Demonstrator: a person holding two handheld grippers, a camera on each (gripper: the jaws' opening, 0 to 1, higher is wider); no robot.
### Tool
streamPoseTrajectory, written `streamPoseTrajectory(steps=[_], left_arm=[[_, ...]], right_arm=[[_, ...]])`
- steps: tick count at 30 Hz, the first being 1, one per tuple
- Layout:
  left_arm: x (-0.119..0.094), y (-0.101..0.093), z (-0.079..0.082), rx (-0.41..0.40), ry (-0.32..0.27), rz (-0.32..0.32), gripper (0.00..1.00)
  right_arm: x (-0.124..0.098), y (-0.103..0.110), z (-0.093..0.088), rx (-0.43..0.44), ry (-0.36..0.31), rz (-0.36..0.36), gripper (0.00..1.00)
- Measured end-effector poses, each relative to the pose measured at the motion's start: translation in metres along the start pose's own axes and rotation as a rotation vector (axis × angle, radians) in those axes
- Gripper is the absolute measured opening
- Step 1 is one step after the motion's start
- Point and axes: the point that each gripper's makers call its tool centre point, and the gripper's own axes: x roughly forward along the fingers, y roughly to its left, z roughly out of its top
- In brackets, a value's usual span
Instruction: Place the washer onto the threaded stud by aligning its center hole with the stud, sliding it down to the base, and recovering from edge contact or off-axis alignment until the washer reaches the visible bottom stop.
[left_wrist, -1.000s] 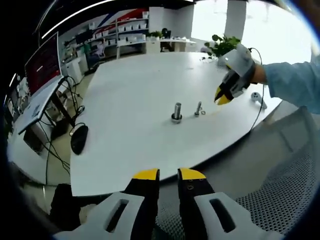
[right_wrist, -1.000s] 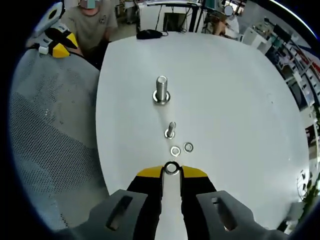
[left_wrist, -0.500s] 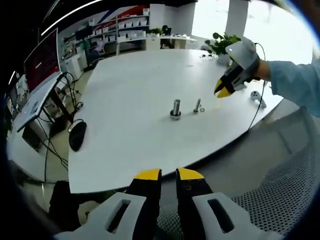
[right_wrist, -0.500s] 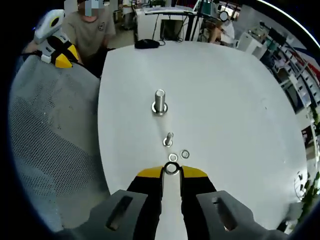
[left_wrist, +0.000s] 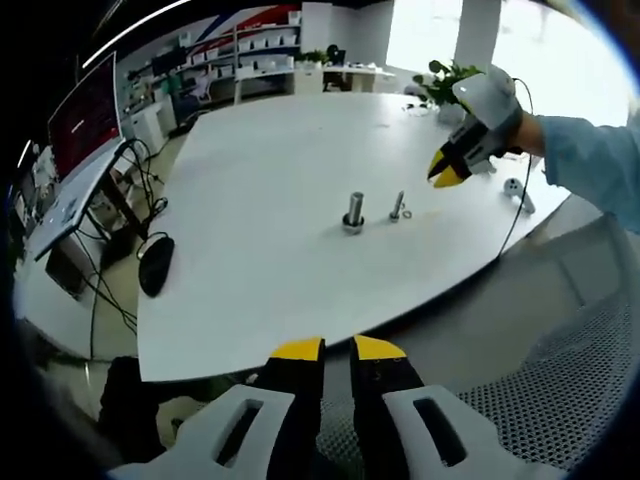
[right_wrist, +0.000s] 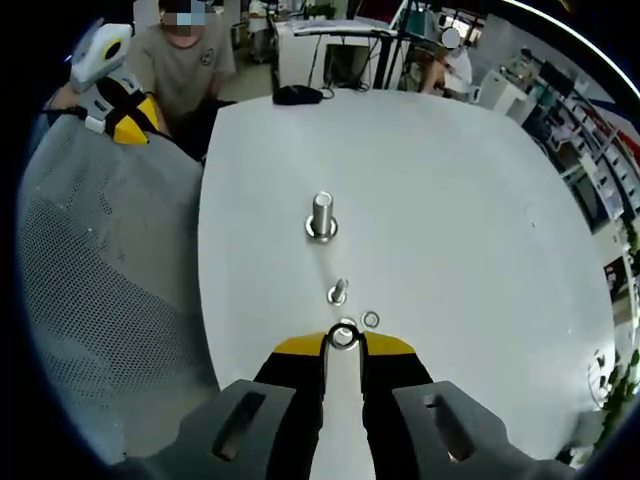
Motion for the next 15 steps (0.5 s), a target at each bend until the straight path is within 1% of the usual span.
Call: streamPoseTrajectory(steps=[5, 15], left_arm=[[0.001, 0.001, -0.001, 0.002, 0.006, 0.001, 0.07], [0.001, 0.002, -0.001, -0.004, 0.007, 0.007, 0.06]], right_arm=[[0.007, -0.003, -0.001, -0.002, 0.012, 0.007, 0.14], [0.020, -0.005, 0.018, -0.031, 0.002, 0.028, 0.14]])
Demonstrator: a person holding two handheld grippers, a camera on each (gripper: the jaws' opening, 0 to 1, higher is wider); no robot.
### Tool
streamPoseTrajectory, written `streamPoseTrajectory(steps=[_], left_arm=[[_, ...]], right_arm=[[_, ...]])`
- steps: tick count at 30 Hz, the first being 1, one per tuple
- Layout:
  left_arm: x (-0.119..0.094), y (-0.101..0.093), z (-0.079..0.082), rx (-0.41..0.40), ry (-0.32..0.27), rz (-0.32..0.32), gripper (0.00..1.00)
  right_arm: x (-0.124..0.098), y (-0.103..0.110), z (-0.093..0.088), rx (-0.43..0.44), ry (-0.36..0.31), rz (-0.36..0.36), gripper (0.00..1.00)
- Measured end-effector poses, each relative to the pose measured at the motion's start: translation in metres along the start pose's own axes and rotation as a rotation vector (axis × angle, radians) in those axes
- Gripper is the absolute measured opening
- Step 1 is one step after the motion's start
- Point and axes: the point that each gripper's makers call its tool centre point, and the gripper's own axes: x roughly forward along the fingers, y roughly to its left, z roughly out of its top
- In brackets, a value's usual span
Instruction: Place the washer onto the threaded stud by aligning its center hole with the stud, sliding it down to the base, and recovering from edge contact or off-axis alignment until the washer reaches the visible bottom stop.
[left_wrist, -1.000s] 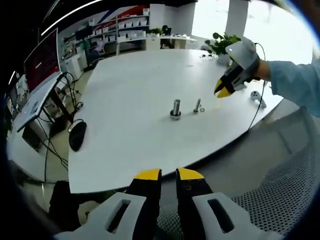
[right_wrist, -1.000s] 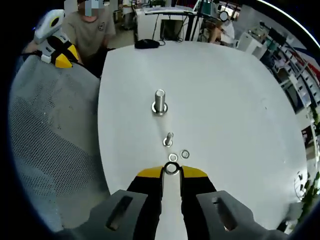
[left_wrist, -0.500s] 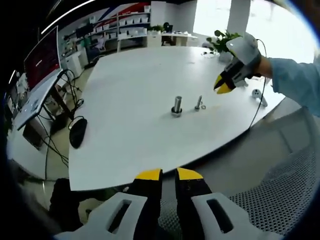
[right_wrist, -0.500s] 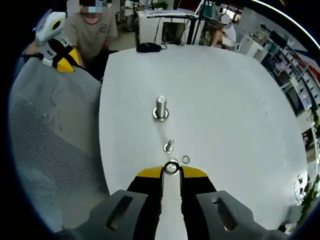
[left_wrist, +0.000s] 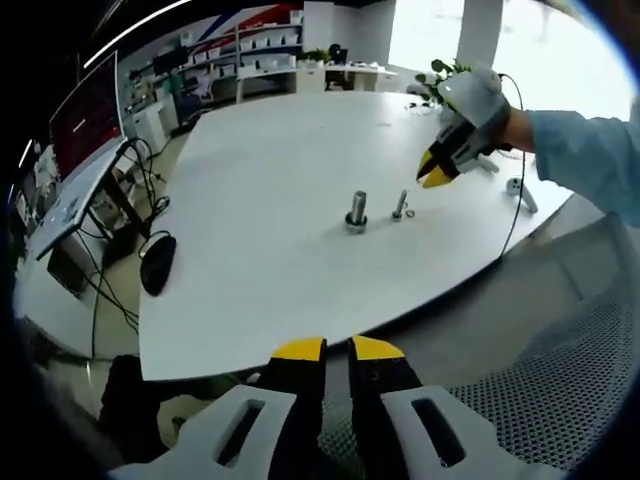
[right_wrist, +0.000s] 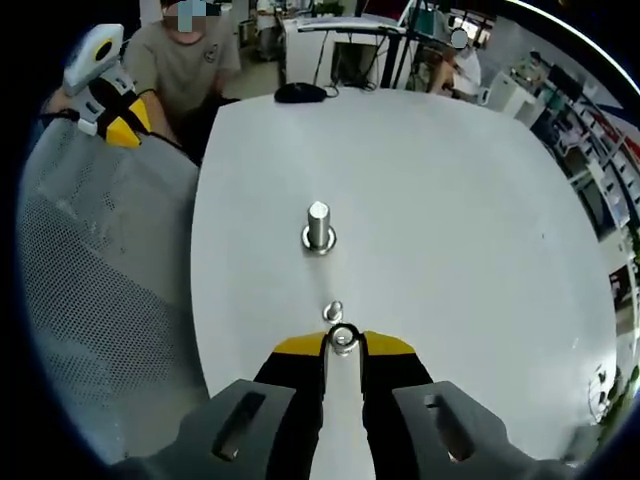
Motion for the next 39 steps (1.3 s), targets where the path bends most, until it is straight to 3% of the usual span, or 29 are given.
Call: streamPoseTrajectory(steps=[10, 39], left_arm=[[-0.001, 0.000, 0.000, -0.013, -0.003, 0.005, 0.06], [0.000, 0.001, 0.000, -0.010, -0.005, 0.000, 0.06]], right_arm=[[0.015, 0.006, 0.010, -0.022, 0.007, 0.028, 0.14], [0.039, 0.003, -0.001, -0.054, 0.094, 0.063, 0.14]])
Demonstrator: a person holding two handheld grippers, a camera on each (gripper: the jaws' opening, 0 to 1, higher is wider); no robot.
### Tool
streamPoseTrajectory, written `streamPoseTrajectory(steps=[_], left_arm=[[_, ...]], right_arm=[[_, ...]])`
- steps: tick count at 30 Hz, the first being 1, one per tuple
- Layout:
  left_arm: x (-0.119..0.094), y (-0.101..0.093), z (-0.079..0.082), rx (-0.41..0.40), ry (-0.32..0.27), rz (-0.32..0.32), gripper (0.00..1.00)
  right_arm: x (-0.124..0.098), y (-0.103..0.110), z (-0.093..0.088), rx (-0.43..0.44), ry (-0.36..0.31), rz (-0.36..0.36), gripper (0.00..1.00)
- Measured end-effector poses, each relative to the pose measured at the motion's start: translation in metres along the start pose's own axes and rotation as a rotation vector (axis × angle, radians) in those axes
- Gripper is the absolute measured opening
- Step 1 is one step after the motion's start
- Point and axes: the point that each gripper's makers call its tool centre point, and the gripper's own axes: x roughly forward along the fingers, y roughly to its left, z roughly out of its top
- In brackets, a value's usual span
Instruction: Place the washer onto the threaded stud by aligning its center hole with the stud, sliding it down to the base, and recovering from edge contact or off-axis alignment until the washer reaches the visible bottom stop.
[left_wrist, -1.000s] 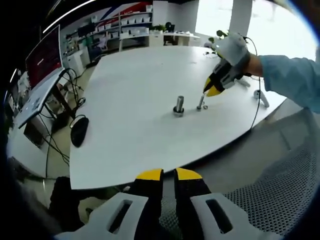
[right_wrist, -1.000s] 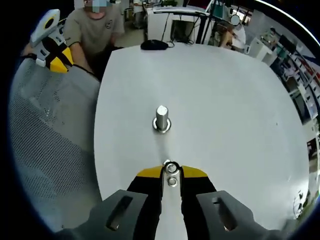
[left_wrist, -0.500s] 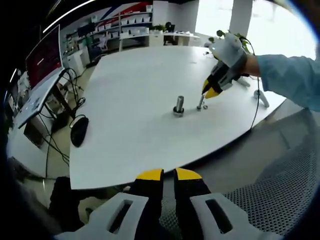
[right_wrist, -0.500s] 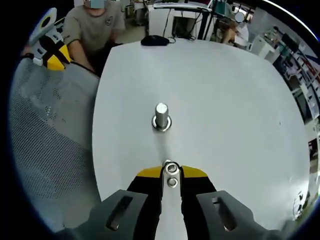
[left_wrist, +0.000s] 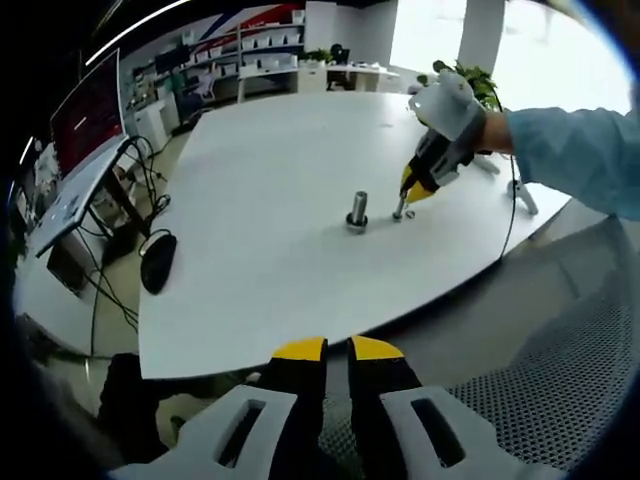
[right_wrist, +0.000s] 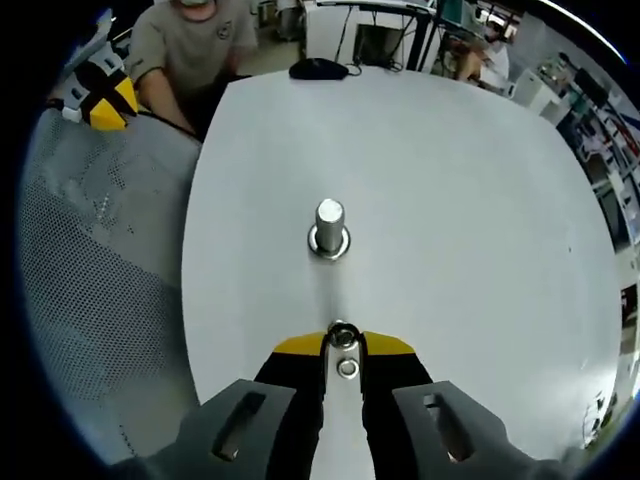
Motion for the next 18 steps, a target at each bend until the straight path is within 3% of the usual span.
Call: streamPoseTrajectory(steps=[18], left_arm=[[0.000, 0.001, 0.000, -0.010, 0.000, 0.000, 0.03]], right_arm=[[0.033, 0.007, -0.002, -0.016, 0.060, 0.056, 0.14]])
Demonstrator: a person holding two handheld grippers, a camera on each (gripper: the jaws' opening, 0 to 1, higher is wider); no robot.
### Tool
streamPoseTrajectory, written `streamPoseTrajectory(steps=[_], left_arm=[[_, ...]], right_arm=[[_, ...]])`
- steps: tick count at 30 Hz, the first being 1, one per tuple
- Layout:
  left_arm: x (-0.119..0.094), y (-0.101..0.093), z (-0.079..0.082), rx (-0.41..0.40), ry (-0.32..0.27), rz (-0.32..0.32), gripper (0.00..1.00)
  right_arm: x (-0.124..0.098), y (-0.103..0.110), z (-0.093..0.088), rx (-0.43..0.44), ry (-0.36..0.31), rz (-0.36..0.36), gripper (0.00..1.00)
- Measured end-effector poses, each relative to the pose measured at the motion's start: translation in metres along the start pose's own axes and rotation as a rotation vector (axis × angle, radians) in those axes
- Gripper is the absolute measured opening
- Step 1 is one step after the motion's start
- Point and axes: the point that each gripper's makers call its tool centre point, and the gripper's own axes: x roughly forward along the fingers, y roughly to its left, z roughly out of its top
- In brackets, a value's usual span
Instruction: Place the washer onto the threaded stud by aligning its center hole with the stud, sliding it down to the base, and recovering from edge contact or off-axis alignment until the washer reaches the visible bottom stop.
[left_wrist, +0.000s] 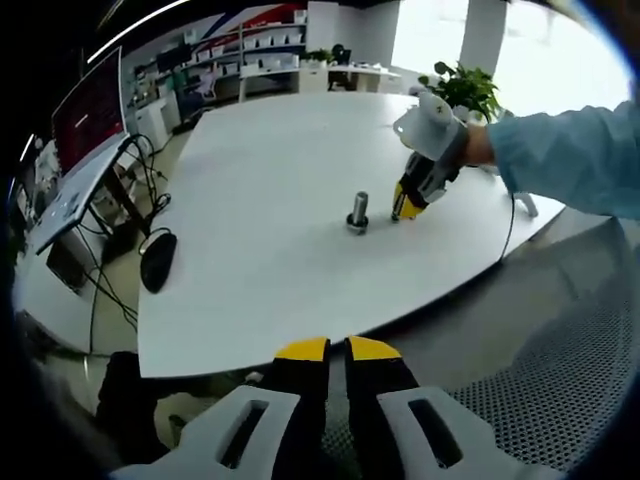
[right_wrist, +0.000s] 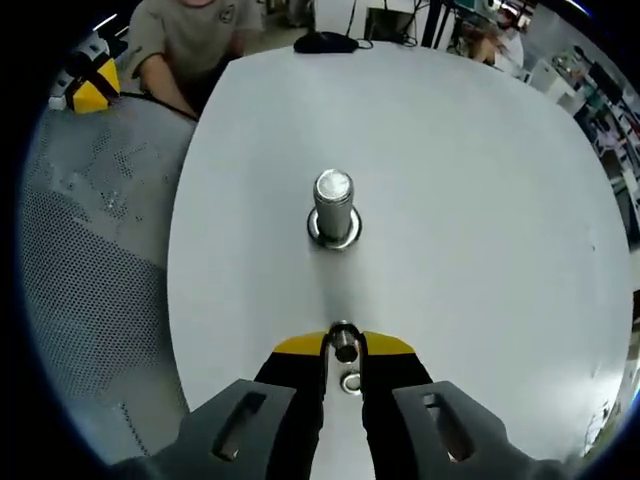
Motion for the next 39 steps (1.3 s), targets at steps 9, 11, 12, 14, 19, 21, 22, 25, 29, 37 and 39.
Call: streamPoseTrajectory(steps=[9, 11, 12, 14, 19, 21, 22, 25, 29, 37, 39], left_arm=[[0.000, 0.000, 0.000, 0.001, 0.001, 0.000, 0.03], [0.000, 0.000, 0.000, 0.002, 0.001, 0.000, 0.03], [0.000, 0.000, 0.000, 0.002, 0.002, 0.000, 0.03], [0.000, 0.000, 0.000, 0.003, 0.002, -0.001, 0.03], [0.000, 0.000, 0.000, 0.006, 0.002, 0.000, 0.03], [0.000, 0.000, 0.000, 0.006, 0.000, -0.001, 0.03], [0.000, 0.000, 0.000, 0.006, 0.000, -0.001, 0.03], [0.000, 0.000, 0.001, 0.005, -0.004, 0.000, 0.03], [0.000, 0.000, 0.001, 0.005, -0.006, 0.001, 0.03], [-0.001, 0.000, 0.002, 0.007, -0.010, 0.002, 0.03], [-0.001, 0.000, 0.002, 0.007, -0.012, 0.003, 0.03]], right_arm=[[0.004, -0.002, 0.006, -0.035, -0.016, -0.004, 0.22], [0.003, -0.005, 0.005, -0.018, -0.017, -0.014, 0.26], [0.003, -0.008, 0.003, -0.016, -0.018, -0.022, 0.27], [0.001, -0.010, 0.001, -0.011, -0.022, -0.028, 0.28], [-0.011, -0.014, -0.006, 0.011, -0.042, -0.048, 0.28], [-0.017, -0.018, -0.010, 0.027, -0.052, -0.062, 0.28], [-0.018, -0.020, -0.013, 0.036, -0.055, -0.066, 0.28], [-0.026, -0.025, -0.021, 0.054, -0.073, -0.098, 0.28], [-0.032, -0.026, -0.029, 0.058, -0.079, -0.112, 0.27], [-0.038, -0.023, -0.039, 0.087, -0.087, -0.110, 0.26], [-0.038, -0.022, -0.041, 0.095, -0.089, -0.111, 0.26]])
